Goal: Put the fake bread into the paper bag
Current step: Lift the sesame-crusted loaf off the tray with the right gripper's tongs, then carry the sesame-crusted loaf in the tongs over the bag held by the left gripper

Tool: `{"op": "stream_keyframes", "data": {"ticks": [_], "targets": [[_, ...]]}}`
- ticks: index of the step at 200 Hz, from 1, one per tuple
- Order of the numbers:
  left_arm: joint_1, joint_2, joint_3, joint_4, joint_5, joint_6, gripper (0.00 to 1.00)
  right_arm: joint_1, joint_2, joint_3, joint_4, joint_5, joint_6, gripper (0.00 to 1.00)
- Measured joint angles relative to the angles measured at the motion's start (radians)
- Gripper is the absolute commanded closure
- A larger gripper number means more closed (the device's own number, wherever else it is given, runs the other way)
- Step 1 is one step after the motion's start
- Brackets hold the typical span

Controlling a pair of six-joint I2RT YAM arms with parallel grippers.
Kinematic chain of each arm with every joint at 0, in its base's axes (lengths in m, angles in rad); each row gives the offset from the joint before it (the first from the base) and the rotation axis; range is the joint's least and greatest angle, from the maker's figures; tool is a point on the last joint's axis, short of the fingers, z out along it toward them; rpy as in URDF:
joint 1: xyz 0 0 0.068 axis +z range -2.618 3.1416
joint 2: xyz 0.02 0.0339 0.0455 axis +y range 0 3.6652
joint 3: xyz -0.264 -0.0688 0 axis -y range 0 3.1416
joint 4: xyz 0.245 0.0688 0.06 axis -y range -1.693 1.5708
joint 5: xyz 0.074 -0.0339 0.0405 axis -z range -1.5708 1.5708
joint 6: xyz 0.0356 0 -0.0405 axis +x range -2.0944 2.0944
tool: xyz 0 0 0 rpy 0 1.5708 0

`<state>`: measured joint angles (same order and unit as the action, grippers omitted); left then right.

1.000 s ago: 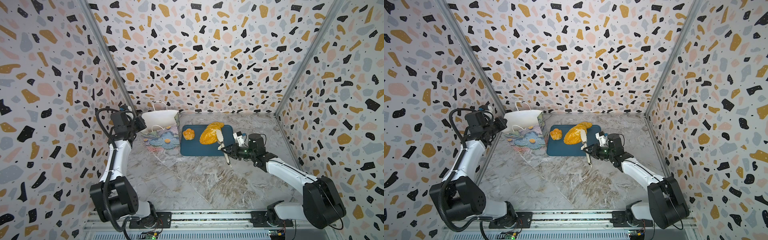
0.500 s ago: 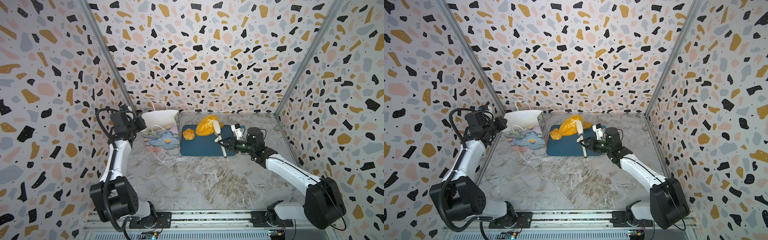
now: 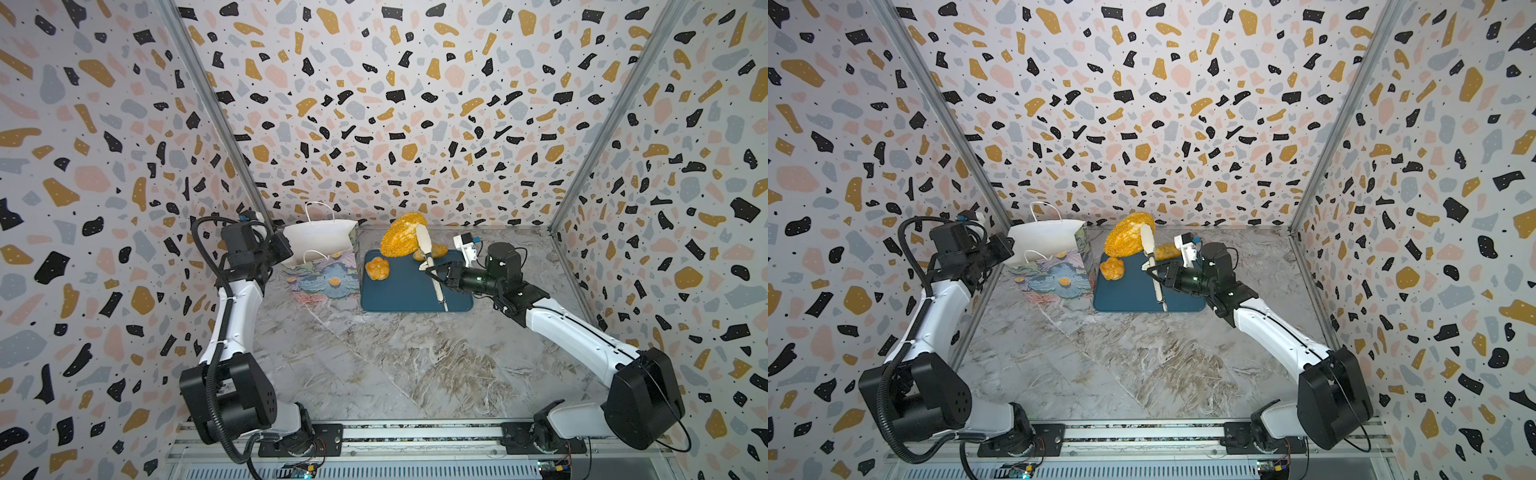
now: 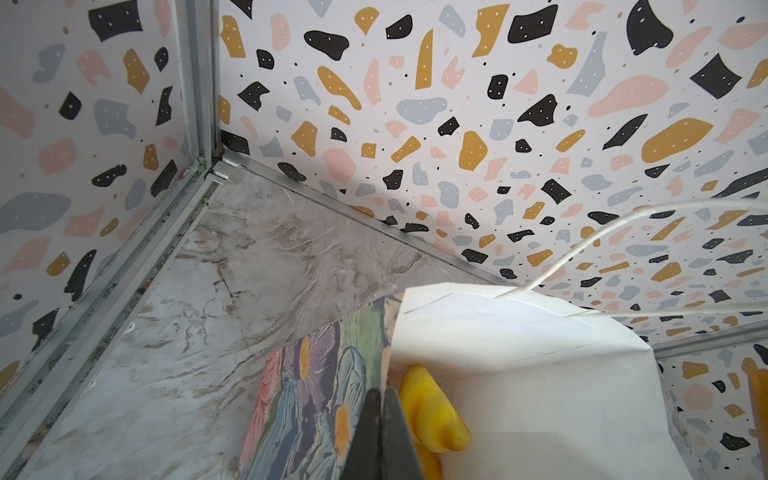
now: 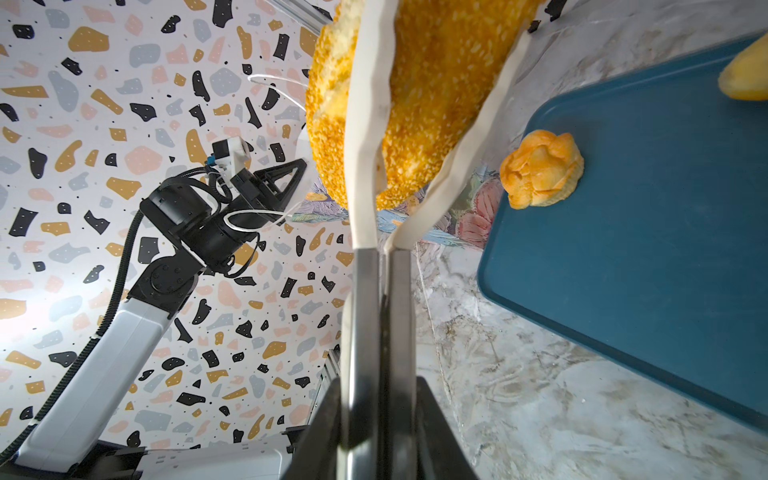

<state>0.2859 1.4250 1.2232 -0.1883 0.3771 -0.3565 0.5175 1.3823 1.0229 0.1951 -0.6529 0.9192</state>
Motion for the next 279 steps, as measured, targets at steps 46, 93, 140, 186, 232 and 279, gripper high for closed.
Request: {"op": "stream_keyframes", "data": {"ticks": [46,93,140,186,232,279], "targets": [[0.000,0.000,0.000,0.000,0.001,0.000,1.00,0.030,0.038,0.071,-0.006,0.024,-0.003,0.82],[0.000,0.000,0.000,0.000,0.003,0.000,1.00,0.060,0.082,0.178,-0.054,0.056,-0.035,0.82],[0.000,-0.001,0.000,0.000,0.003,0.000,1.00,0.096,0.143,0.297,-0.099,0.082,-0.074,0.82],[0.000,-0.006,-0.002,0.000,0.003,0.000,1.00,0.132,0.198,0.376,-0.134,0.109,-0.102,0.82],[0.000,-0.006,-0.004,0.000,0.003,0.000,1.00,0.163,0.248,0.428,-0.164,0.130,-0.122,0.82],[0.000,-0.006,-0.004,0.000,0.004,0.000,1.00,0.201,0.293,0.492,-0.193,0.169,-0.151,0.83]]}}
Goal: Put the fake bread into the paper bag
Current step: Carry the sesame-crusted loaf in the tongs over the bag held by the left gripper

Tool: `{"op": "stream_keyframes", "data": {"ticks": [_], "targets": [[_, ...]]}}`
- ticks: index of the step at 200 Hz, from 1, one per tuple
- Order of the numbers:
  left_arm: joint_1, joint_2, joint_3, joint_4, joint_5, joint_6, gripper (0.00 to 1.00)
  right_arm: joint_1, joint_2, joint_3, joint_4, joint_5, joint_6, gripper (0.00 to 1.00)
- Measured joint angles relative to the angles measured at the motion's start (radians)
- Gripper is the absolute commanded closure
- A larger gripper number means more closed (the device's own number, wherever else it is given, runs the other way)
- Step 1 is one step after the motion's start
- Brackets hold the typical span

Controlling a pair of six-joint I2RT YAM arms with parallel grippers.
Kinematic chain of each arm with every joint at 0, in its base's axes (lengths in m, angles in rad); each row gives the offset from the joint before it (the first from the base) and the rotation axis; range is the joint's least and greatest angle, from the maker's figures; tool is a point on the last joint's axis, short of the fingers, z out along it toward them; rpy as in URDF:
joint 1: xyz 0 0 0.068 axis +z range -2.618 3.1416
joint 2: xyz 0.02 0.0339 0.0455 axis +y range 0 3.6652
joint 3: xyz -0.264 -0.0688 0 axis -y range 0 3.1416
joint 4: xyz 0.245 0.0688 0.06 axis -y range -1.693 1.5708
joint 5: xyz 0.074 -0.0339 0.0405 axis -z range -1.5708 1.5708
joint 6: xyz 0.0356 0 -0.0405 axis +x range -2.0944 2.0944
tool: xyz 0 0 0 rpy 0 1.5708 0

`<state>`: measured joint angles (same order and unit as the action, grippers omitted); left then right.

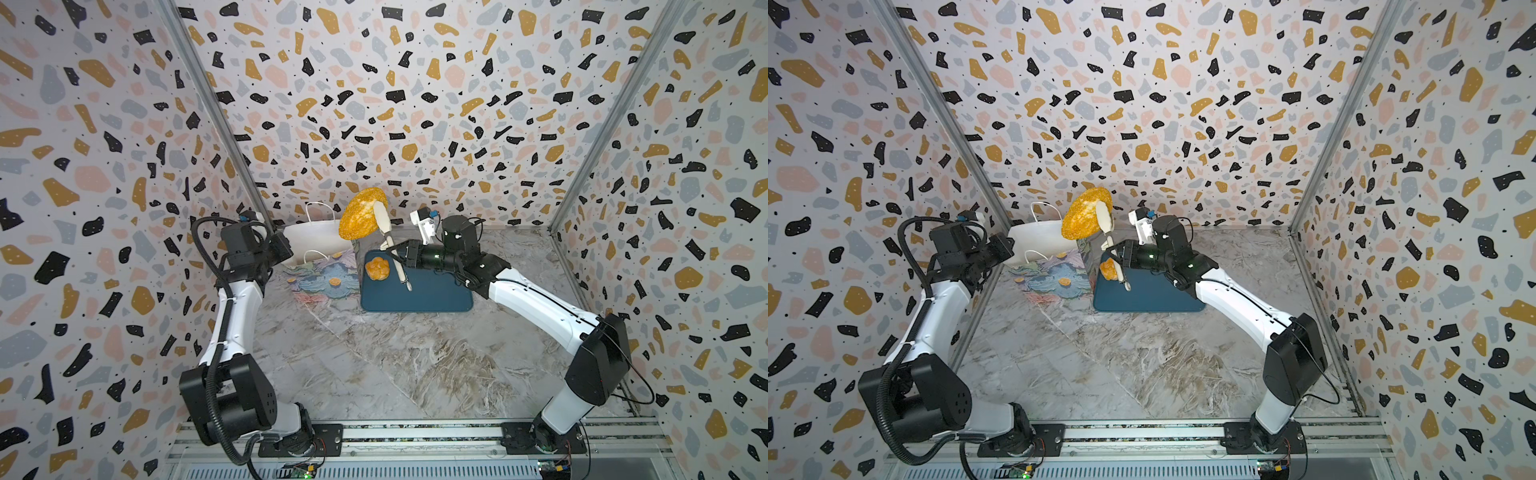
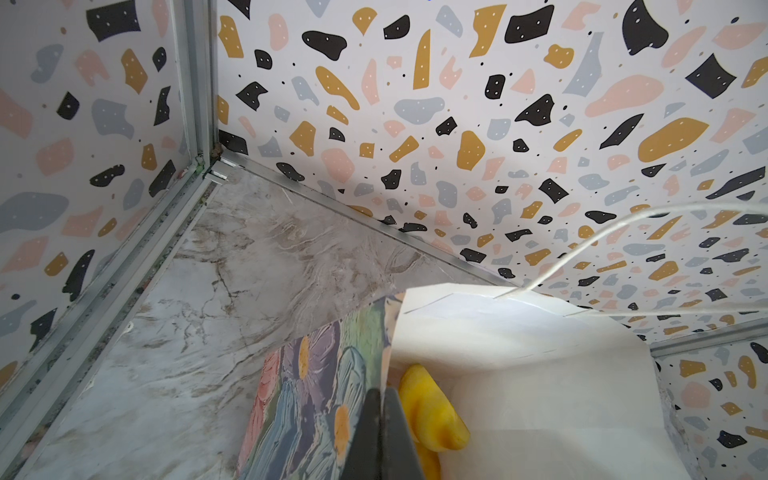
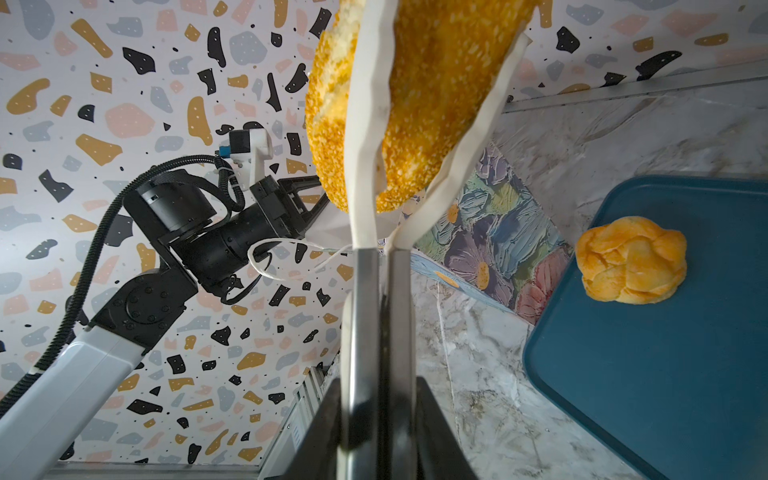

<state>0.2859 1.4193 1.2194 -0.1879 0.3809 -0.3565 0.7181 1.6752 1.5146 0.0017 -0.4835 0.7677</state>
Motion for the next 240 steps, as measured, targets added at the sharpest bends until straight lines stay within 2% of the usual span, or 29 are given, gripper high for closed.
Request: {"op": "stream_keyframes", "data": {"ticks": [87,186,240], "targets": [[0.000,0.000,0.000,0.001,0.002,0.000,1.00,0.086,0.088,0.132,-0.081,0.121,-0.101,0.83],[0.000,0.000,0.000,0.000,0.002,0.000,1.00,0.178,0.226,0.330,-0.200,0.309,-0.253,0.86],[0.000,0.000,0.000,-0.002,0.002,-0.001,1.00,0.232,0.286,0.406,-0.273,0.402,-0.346,0.74]]}}
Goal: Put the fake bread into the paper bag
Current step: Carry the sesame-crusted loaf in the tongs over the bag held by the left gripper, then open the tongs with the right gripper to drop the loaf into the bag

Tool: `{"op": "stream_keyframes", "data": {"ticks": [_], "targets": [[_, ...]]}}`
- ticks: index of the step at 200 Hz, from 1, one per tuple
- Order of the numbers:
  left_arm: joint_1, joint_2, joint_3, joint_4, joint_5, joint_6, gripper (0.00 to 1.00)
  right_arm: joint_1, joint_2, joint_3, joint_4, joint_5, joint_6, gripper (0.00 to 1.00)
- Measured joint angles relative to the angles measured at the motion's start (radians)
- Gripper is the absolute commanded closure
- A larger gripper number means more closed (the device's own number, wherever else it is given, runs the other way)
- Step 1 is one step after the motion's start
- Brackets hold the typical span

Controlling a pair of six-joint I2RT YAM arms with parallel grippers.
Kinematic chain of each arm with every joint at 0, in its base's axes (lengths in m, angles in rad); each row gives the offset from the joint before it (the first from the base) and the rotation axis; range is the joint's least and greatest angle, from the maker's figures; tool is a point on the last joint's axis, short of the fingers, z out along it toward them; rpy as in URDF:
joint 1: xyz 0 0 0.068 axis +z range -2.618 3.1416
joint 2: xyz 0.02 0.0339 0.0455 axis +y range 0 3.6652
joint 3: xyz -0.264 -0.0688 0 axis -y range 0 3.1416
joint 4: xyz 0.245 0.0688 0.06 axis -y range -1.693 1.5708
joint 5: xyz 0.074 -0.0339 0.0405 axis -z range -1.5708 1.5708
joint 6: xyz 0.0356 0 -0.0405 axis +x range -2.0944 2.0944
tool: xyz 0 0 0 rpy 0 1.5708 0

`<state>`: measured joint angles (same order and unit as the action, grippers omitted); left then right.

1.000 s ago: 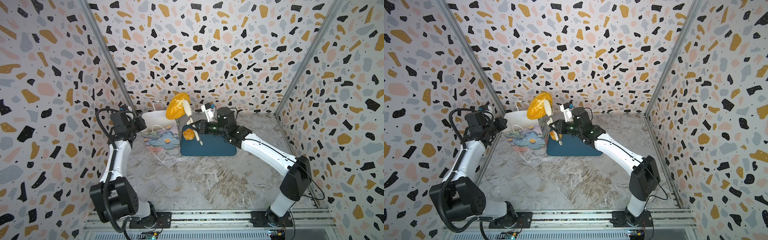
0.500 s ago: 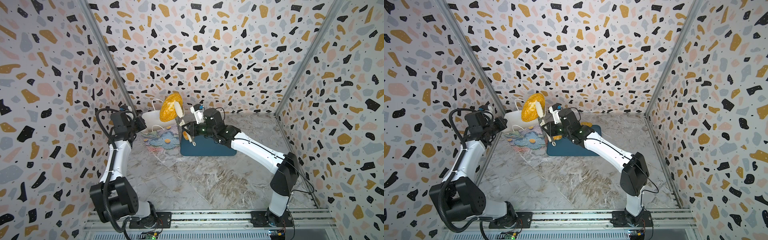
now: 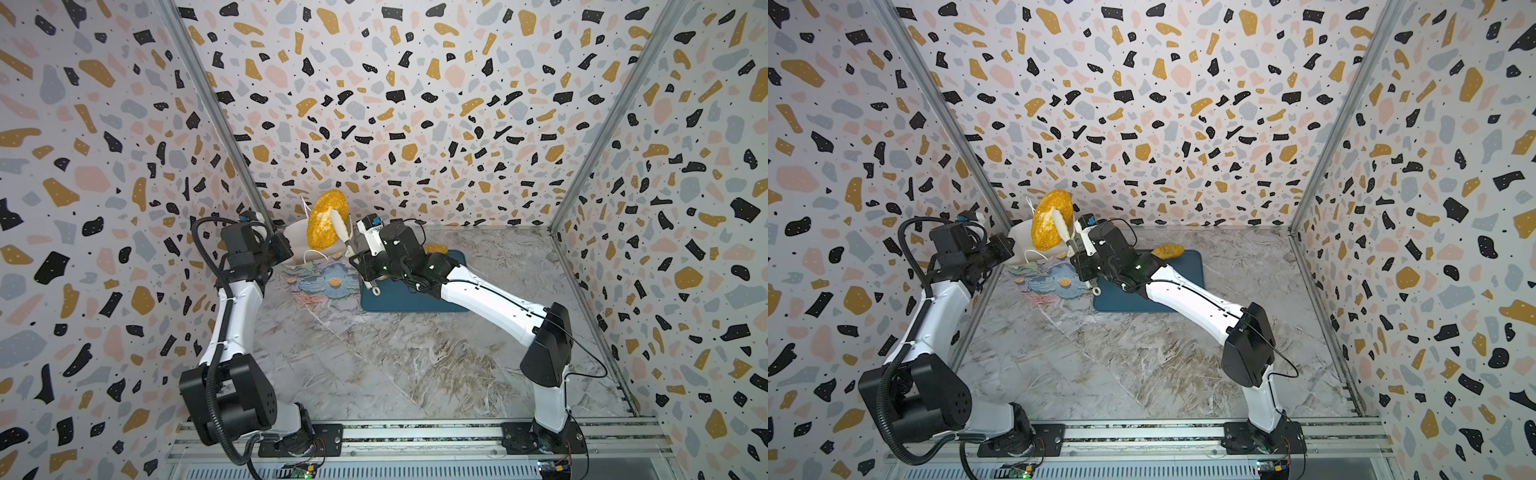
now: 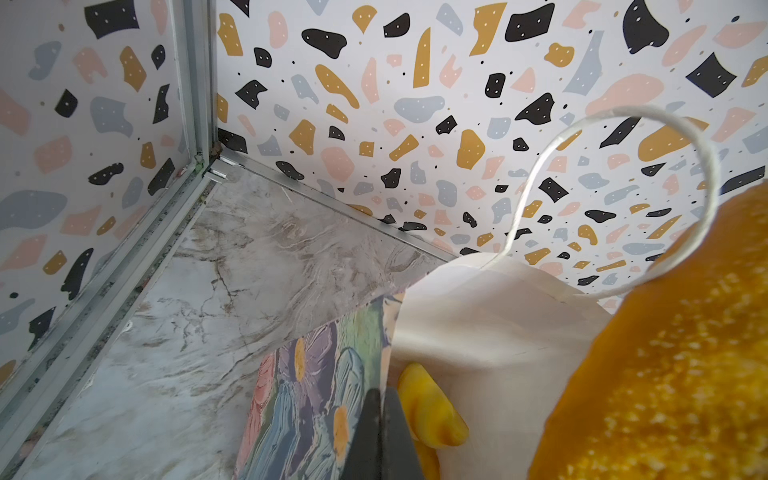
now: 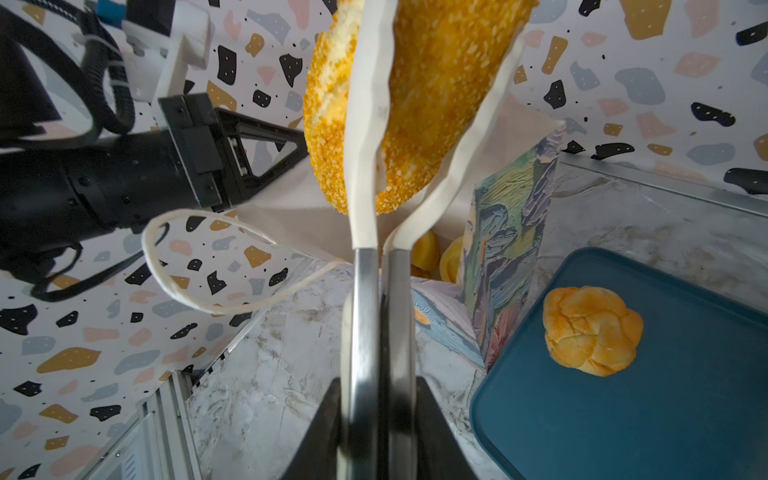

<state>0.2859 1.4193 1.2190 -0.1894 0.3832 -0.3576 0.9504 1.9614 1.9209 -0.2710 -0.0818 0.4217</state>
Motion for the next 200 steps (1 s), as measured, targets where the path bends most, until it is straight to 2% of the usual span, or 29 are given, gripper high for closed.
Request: {"op": "stream_keyframes", "data": {"ticks": [61,153,200], "targets": [[0.000,0.000,0.000,0.000,0.000,-0.002,1.00,0.018,0.003,-0.003,-0.029,0.048,-0.045,0.58],[0.000,0.000,-0.001,0.002,0.000,-0.002,1.00,0.018,-0.005,-0.005,-0.007,0.032,-0.046,0.56],[0.000,0.000,-0.001,0.002,0.000,-0.002,1.00,0.018,-0.076,-0.051,0.020,0.001,-0.046,0.56]]}}
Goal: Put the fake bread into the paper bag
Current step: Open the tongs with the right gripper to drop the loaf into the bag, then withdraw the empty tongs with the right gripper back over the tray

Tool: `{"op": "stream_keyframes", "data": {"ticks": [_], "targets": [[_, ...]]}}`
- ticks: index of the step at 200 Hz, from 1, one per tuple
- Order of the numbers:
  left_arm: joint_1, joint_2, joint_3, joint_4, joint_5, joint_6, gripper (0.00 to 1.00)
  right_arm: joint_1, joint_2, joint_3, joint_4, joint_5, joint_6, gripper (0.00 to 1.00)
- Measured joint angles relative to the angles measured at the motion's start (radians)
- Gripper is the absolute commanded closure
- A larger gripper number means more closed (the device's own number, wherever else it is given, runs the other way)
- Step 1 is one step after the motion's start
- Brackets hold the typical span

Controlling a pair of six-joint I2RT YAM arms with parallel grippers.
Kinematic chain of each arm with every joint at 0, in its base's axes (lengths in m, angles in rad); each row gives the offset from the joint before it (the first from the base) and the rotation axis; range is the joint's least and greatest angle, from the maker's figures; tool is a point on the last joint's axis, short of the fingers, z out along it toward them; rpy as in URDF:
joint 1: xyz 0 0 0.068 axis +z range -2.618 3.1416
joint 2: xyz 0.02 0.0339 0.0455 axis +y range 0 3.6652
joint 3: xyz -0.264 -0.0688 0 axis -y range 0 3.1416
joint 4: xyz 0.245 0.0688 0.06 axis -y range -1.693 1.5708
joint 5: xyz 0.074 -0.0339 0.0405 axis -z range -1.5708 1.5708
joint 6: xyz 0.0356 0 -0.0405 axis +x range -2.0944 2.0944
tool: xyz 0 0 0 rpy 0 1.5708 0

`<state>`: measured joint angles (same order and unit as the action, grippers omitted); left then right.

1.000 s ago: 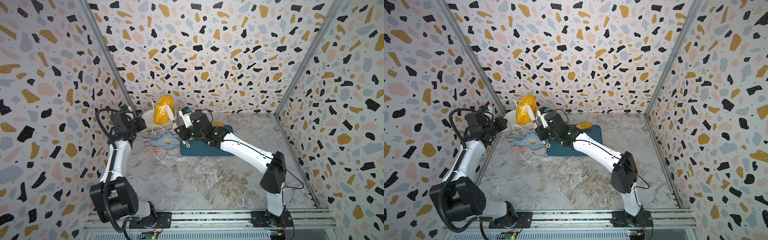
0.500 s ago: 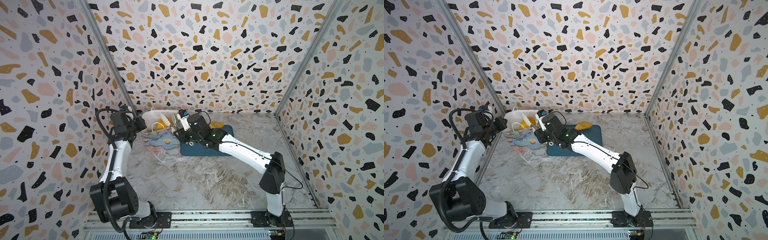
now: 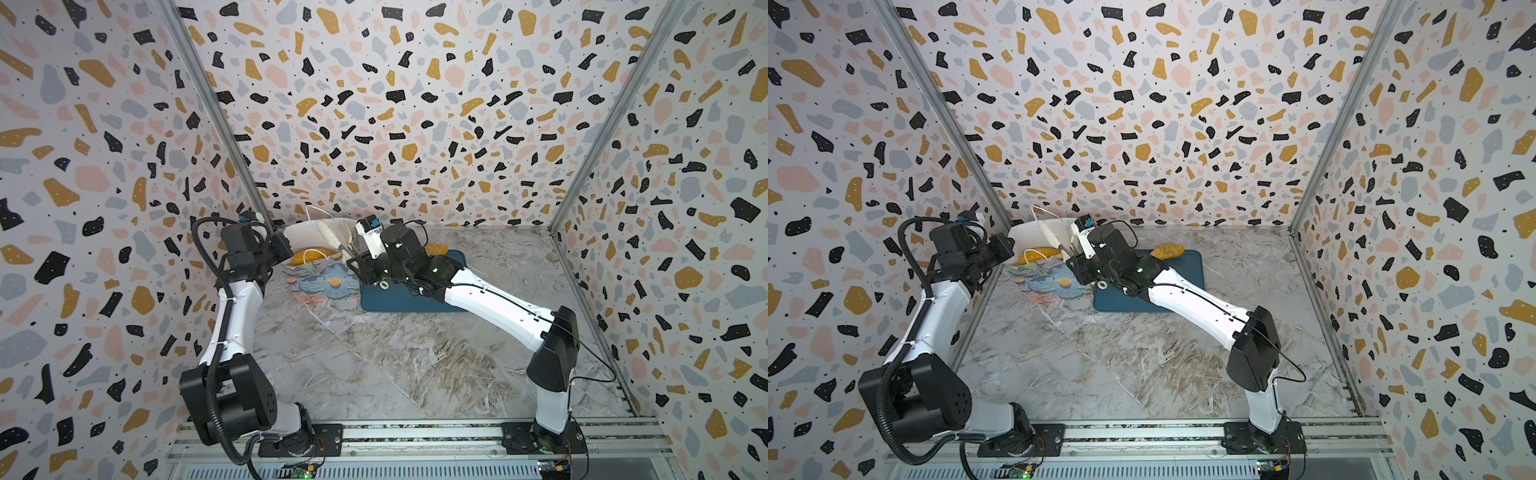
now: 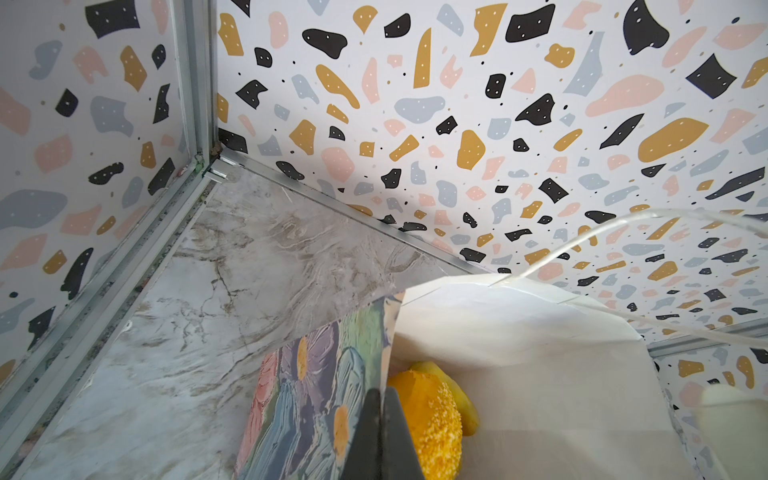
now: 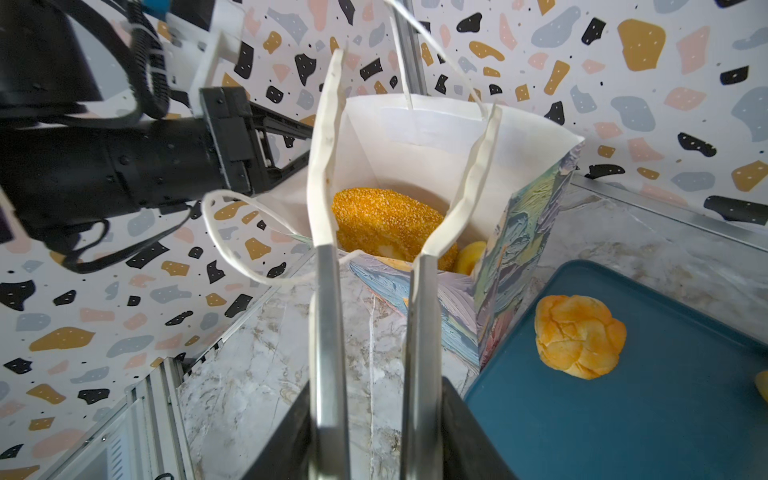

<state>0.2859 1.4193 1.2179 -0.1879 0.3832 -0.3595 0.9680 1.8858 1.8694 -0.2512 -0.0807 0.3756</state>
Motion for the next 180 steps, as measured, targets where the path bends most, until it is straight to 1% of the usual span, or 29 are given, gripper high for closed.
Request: {"op": "stream_keyframes", "data": {"ticks": [62,89,134,180], "targets": [[0.000,0.000,0.000,0.000,0.000,0.000,1.00,-0.011,-0.190,-0.211,0.087,-0.007,0.001,0.55],[0.000,0.000,0.000,0.000,0.000,0.000,1.00,-0.035,-0.259,-0.314,0.122,-0.005,0.013,0.55],[0.000,0.000,0.000,0.000,0.000,0.000,1.00,-0.072,-0.321,-0.433,0.143,0.010,0.040,0.54],[0.000,0.000,0.000,0.000,0.000,0.000,1.00,-0.082,-0.382,-0.534,0.148,0.039,0.051,0.54]]}}
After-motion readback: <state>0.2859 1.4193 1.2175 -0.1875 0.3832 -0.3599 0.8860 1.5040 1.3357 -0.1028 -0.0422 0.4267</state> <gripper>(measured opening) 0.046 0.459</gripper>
